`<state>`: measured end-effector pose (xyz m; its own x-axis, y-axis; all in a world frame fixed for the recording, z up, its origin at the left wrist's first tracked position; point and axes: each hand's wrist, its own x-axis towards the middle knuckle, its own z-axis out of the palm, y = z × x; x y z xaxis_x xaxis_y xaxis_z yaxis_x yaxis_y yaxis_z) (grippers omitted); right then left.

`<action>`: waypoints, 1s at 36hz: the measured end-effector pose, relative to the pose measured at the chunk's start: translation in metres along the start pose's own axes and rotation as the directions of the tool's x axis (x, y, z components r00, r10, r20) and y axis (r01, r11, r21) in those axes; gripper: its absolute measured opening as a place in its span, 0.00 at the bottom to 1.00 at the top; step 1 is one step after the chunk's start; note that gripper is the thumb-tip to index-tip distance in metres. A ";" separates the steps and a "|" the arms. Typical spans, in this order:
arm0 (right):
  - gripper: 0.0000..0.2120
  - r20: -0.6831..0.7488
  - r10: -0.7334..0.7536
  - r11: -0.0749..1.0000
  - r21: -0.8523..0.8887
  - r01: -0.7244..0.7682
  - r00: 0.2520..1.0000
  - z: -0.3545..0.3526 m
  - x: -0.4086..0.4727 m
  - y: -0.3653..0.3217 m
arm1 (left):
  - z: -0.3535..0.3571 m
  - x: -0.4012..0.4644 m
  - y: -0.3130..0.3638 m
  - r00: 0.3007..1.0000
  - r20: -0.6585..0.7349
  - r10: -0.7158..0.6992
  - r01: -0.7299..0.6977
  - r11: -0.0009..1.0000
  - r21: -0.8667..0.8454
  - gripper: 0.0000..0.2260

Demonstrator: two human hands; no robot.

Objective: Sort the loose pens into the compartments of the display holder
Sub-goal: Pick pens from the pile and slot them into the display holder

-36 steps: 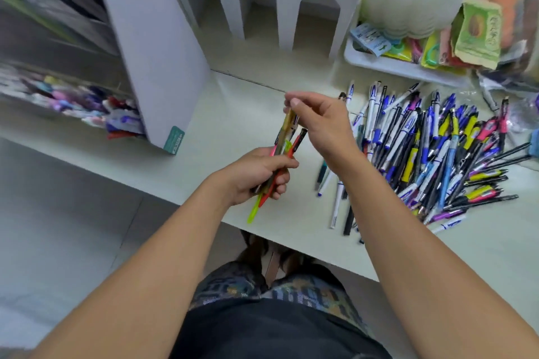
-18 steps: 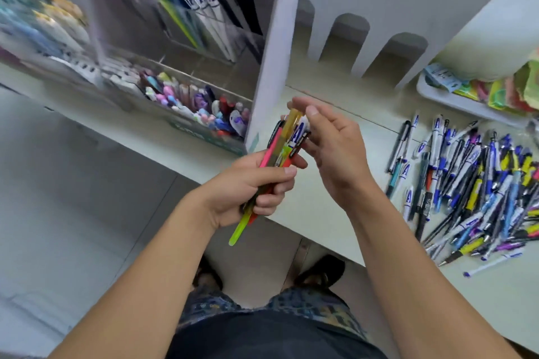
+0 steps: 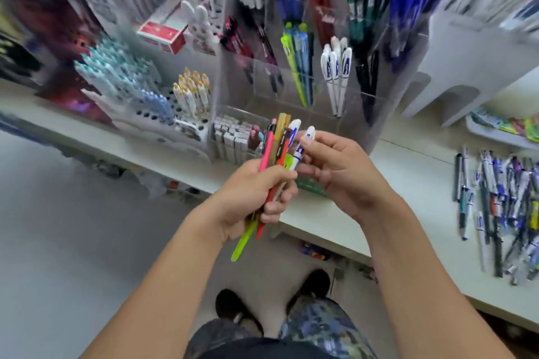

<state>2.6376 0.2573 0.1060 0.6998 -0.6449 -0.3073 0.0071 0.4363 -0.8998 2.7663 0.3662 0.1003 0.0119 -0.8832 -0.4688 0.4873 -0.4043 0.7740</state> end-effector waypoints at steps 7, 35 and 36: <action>0.14 -0.133 -0.067 0.996 -0.067 0.059 0.989 0.009 0.011 -0.012 | -0.006 0.016 0.030 0.993 0.117 -0.013 -0.001 0.993 0.120 0.08; 0.04 -0.263 -0.784 0.403 -0.905 0.139 0.562 -0.058 0.075 -0.076 | -0.016 0.095 0.072 0.992 0.054 0.115 -0.109 0.988 -0.108 0.17; 0.04 -0.249 -0.752 0.387 -0.917 0.101 0.611 -0.057 0.077 -0.075 | -0.018 0.096 0.073 0.992 0.053 0.111 -0.105 0.988 -0.111 0.17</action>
<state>2.6497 0.1392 0.1319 0.2439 -0.8783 0.4112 -0.5811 -0.4719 -0.6631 2.8189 0.2561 0.1041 0.0197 -0.9341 -0.3564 0.5769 -0.2805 0.7671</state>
